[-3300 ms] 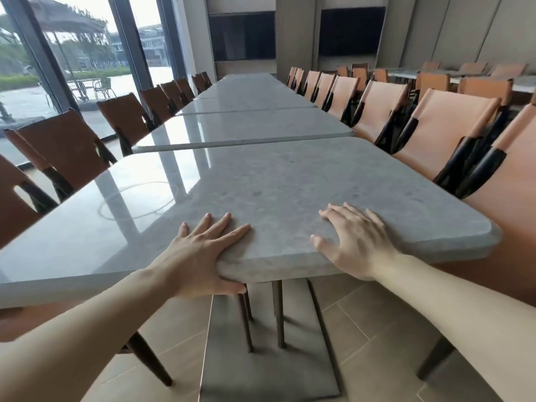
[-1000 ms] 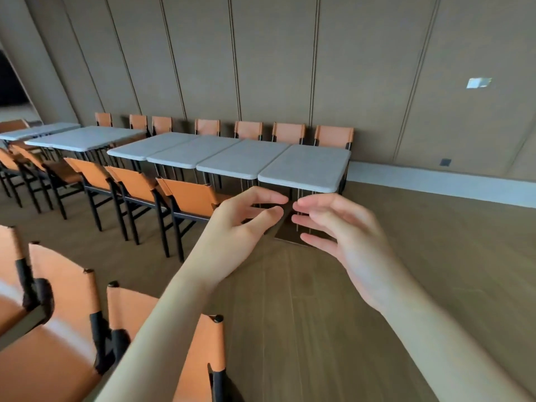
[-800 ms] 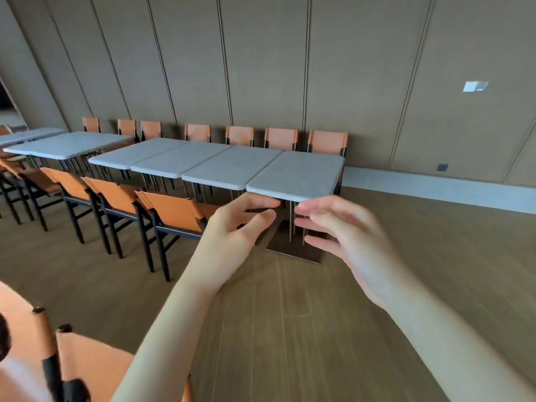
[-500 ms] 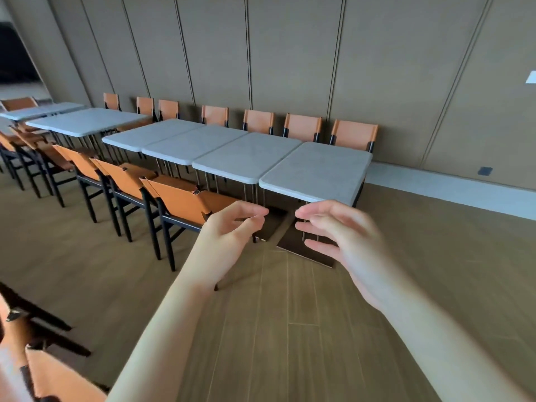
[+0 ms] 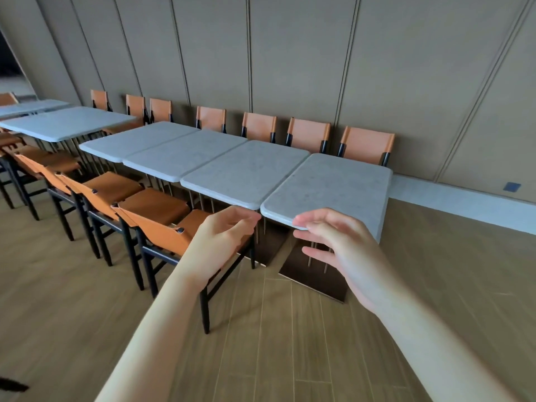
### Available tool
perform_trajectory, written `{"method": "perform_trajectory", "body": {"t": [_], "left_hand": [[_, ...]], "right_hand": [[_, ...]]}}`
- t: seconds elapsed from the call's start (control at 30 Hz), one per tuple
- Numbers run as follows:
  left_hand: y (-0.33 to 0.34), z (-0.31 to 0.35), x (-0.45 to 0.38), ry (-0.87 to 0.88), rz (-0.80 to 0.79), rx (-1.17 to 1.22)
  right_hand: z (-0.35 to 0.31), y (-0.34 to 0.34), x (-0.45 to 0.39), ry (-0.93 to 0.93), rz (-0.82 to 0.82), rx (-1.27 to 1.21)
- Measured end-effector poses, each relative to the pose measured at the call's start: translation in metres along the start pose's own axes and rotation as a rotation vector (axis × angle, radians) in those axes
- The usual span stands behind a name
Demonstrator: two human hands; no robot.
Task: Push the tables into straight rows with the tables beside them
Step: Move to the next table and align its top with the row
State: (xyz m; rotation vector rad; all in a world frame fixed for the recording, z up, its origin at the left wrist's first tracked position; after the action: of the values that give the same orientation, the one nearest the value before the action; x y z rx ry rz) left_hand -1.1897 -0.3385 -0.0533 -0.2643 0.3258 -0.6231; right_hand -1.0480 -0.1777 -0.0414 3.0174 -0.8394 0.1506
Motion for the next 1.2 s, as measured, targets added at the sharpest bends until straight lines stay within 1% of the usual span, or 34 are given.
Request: {"method": "perform_trajectory", "body": {"t": [0.17, 0.27, 0.6, 0.77, 0.87, 0.97, 1.0, 1.07, 1.13, 1.2], "left_hand": [[0.015, -0.027, -0.069, -0.017, -0.094, 0.009], [0.018, -0.047, -0.101, -0.035, -0.133, -0.013], [0.041, -0.104, -0.205, -0.153, -0.168, -0.046], [0.054, -0.118, -0.285, -0.185, -0.130, -0.045], [0.064, -0.119, -0.340, -0.174, -0.114, -0.053], [0.075, -0.125, -0.388, -0.144, -0.039, -0.044], [0.077, -0.130, -0.401, -0.133, 0.025, -0.028], [0.075, -0.144, -0.419, -0.127, 0.217, 0.011], [0.069, -0.160, -0.434, -0.156, 0.388, 0.049], [0.067, -0.175, -0.450, -0.195, 0.498, 0.082]], "right_hand": [[0.005, -0.005, -0.071, 0.046, 0.035, -0.011], [0.008, -0.004, -0.110, 0.068, 0.028, -0.018], [0.019, -0.009, -0.244, 0.120, -0.043, -0.054], [0.007, -0.028, -0.335, 0.105, -0.066, -0.074], [0.001, -0.043, -0.389, 0.094, -0.080, -0.074], [0.002, -0.058, -0.439, 0.096, -0.079, -0.069], [0.004, -0.063, -0.453, 0.107, -0.067, -0.079], [0.010, -0.069, -0.475, 0.143, -0.047, -0.113], [0.019, -0.073, -0.493, 0.178, -0.045, -0.129], [0.028, -0.076, -0.511, 0.207, -0.046, -0.133]]}}
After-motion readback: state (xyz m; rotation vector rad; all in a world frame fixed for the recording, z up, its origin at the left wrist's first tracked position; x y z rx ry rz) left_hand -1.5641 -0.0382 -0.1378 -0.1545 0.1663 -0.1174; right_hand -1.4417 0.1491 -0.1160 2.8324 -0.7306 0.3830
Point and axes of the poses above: each hand's wrist, its own x-axis away from the middle knuckle, its own y-axis out of the palm, z = x × y, the point moved 3 cm from there along -x, towards the middle knuckle, and after that the axes turned 6 degrees about y, right-handed, at the moved point
